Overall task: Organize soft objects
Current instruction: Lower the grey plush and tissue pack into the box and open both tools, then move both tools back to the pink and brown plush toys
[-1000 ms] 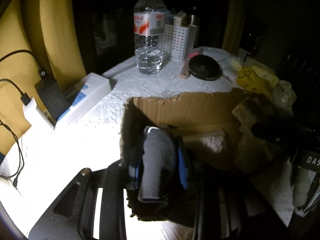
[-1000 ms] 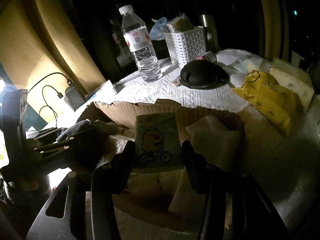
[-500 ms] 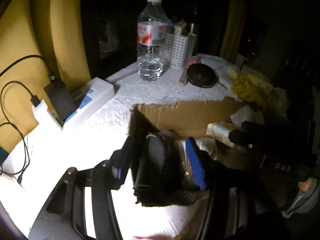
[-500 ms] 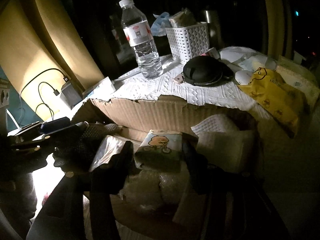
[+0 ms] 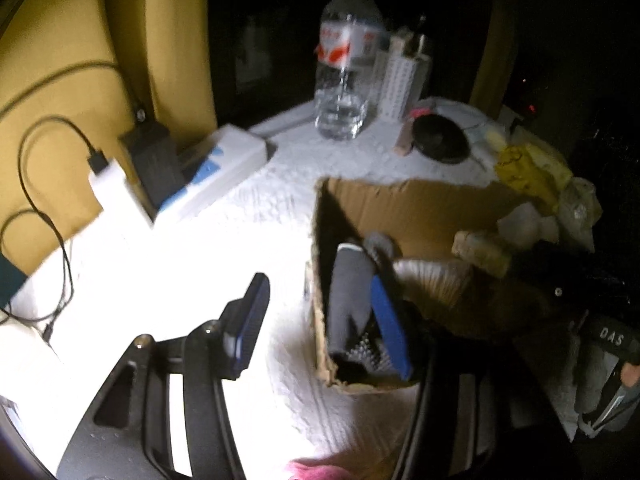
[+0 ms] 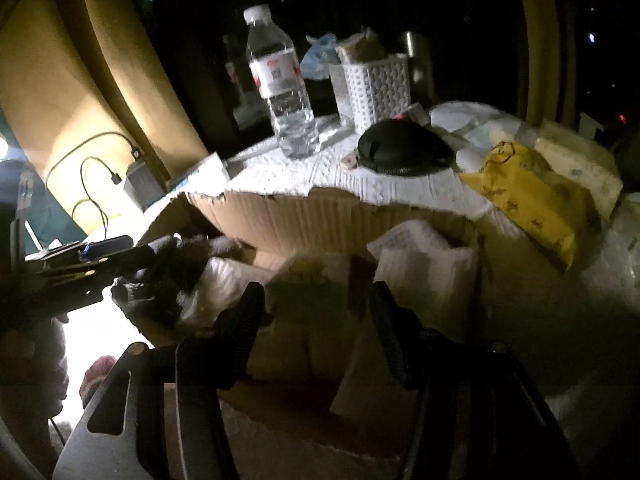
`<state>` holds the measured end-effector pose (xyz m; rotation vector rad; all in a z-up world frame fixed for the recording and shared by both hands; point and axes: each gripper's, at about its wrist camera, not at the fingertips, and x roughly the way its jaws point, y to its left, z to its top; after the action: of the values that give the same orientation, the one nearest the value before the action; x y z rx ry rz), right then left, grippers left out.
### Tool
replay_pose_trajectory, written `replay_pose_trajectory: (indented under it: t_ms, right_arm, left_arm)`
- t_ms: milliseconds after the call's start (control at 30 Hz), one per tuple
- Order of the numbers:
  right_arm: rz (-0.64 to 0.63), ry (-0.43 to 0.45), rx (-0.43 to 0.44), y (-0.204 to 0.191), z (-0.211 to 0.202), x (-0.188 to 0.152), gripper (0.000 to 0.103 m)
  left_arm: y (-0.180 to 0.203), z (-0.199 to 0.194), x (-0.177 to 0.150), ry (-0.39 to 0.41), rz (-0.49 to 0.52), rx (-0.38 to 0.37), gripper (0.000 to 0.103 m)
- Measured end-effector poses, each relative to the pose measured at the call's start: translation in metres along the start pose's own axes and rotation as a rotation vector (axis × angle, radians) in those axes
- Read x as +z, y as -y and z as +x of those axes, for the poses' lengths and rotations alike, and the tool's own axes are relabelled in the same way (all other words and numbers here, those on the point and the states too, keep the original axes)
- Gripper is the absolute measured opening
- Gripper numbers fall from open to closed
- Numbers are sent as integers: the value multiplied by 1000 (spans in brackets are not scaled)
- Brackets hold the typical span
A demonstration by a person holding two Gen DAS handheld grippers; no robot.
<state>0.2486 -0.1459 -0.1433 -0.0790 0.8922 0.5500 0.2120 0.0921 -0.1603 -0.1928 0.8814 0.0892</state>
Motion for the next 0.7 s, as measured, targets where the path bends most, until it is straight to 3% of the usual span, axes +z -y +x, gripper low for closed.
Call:
replay_pose_trajectory:
  t_ms: [67, 167, 433, 700]
  right_arm:
    - [-25, -8, -6, -4, 2, -3, 46]
    - [-36, -31, -1, -9, 7, -4, 42]
    - [-64, -54, -9, -20, 10, -7, 42]
    - [-71, -22, -25, -34, -18, -8, 42]
  left_arm:
    - [2, 7, -2, -27, 11, 1, 54]
    - [7, 14, -6, -56, 29, 7, 54]
    - [13, -15, -4, 2, 42, -6, 55]
    - [25, -50, -12, 43, 75, -35, 55]
